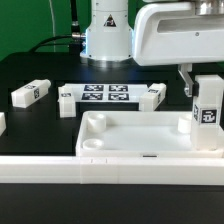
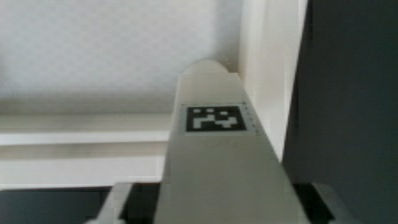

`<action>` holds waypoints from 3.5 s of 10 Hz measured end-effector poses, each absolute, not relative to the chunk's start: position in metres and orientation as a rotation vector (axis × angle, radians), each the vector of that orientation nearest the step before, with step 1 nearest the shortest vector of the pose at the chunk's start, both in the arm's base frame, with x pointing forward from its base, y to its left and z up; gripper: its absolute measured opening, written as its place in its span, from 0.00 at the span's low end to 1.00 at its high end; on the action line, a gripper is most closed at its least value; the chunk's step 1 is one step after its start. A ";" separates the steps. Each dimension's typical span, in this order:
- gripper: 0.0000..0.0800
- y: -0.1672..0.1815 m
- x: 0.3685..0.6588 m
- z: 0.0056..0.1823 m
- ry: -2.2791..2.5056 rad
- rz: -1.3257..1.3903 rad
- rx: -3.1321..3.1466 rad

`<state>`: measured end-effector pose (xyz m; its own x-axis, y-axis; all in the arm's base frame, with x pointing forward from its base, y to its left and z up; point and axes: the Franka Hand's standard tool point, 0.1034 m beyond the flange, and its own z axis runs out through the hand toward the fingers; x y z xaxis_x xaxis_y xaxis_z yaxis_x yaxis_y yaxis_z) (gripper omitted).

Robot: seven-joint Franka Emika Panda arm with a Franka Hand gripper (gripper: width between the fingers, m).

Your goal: Assemble desk

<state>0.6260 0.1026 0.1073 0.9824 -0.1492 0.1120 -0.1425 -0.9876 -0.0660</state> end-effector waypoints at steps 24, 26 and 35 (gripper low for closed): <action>0.81 0.046 0.570 0.153 0.795 -0.165 -2.946; 0.81 0.034 0.543 0.145 0.790 -0.140 -2.937; 0.81 0.031 0.493 0.091 0.728 -0.179 -2.981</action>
Offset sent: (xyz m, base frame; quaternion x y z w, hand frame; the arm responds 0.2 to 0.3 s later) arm -0.0011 0.0005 -0.0050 0.0248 -0.0031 0.2353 0.9716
